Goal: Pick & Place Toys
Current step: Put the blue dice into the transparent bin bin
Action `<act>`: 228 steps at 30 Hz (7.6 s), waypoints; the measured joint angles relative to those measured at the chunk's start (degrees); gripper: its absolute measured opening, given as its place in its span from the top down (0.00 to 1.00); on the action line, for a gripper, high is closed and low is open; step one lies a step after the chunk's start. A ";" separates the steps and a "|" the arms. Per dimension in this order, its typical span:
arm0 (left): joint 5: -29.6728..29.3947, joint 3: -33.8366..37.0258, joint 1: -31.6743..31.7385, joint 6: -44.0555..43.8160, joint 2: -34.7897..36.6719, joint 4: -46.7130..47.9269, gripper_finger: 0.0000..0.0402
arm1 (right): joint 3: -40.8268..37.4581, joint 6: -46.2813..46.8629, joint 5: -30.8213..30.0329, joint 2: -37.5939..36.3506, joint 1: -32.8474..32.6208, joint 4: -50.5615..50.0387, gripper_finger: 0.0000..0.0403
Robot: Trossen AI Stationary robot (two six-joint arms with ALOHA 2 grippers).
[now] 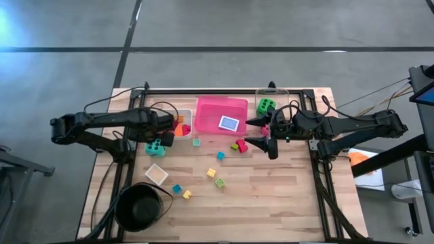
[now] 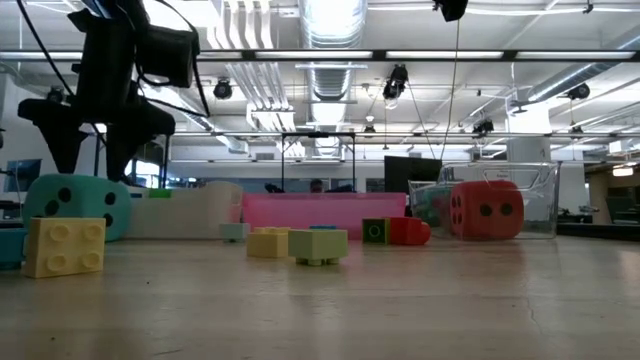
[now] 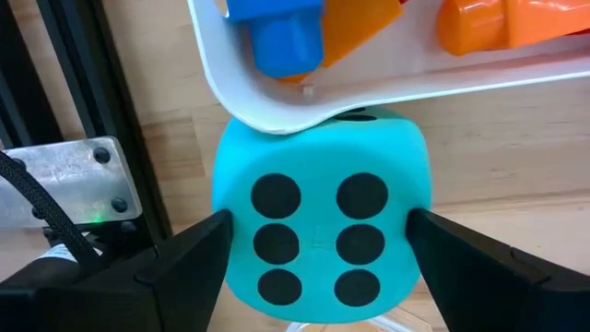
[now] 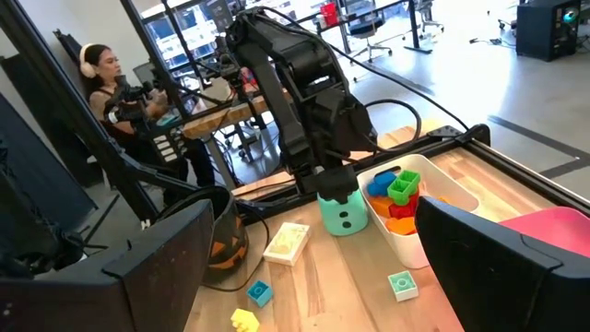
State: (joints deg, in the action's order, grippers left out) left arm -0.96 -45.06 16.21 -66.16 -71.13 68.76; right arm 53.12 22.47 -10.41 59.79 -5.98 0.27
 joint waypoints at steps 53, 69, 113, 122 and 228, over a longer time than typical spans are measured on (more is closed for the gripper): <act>-6.14 -6.62 -10.42 2.69 -21.70 6.55 0.31 | 0.02 0.01 0.15 0.00 0.00 0.02 0.08; -5.27 -7.19 -10.49 5.77 -21.41 7.52 0.49 | 0.02 0.01 0.14 0.00 0.00 0.01 0.08; 0.41 -15.74 -10.54 5.76 6.81 -9.21 0.68 | 0.02 -8.43 -0.22 0.14 0.05 1.04 0.08; 7.08 -15.62 -10.54 6.36 9.53 -31.54 0.68 | 1.17 -15.19 -0.62 4.05 0.61 2.91 0.08; 17.75 -16.96 -9.33 13.67 9.07 -55.81 0.15 | 64.54 -25.14 22.45 38.35 6.58 -54.60 0.71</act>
State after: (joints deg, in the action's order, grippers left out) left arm 16.80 -62.02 6.88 -52.49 -62.06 12.95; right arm 117.67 -2.66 12.03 98.14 0.60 -54.32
